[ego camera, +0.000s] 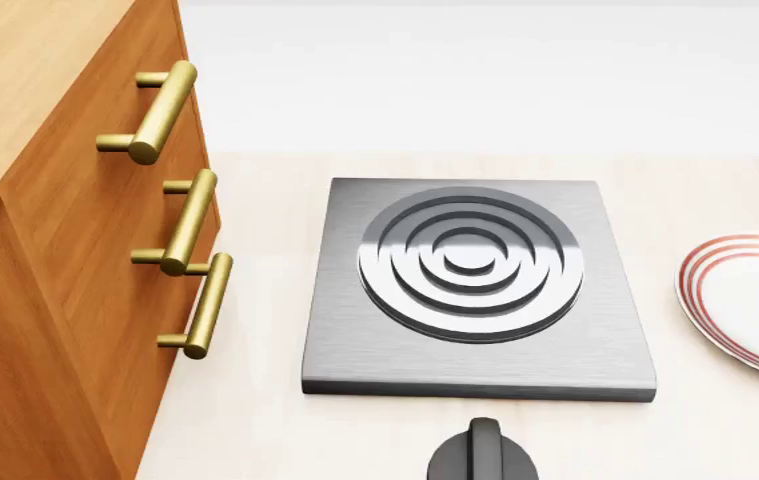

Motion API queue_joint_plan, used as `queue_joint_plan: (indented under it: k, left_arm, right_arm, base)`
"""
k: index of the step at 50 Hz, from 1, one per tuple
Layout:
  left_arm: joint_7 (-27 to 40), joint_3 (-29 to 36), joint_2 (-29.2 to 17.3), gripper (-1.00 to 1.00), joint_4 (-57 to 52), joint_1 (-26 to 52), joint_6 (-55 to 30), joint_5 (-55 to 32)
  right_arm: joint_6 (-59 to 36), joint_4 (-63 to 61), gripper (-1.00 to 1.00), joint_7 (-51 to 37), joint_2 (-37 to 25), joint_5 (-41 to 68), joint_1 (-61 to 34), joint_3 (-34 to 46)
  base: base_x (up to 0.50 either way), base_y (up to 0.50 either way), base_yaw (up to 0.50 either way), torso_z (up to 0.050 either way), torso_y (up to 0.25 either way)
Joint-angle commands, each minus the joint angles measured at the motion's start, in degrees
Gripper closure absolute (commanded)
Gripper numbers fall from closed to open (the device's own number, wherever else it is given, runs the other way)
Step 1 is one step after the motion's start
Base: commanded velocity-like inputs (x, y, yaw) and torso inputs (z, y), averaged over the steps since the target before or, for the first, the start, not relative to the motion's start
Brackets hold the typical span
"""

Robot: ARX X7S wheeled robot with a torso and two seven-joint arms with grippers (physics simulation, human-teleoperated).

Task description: Put the bowl on the stove.

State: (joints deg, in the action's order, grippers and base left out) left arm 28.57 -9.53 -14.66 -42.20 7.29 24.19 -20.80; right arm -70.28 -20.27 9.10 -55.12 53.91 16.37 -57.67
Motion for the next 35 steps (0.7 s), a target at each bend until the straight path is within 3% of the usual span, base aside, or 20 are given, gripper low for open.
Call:
queue_joint_plan:
  k: [1,35]
  left_arm:
    - [-0.43,-1.20,0.92,-1.00,0.52,-0.05,0.58,1.23]
    - [-0.04,-0.50,0.41,-1.00,1.01,-0.49,1.74,1.69]
  right_arm:
    - [3.38,3.68,-1.00,-2.90,1.17,-2.68,-4.73,6.61]
    - [11.89,14.29,-1.00,-7.49,4.17,-10.24,-12.81,23.98]
  base:
    - [0.00,0.00,0.00,0.000,0.000]
    - [0.00,0.00,0.00,0.000,0.000]
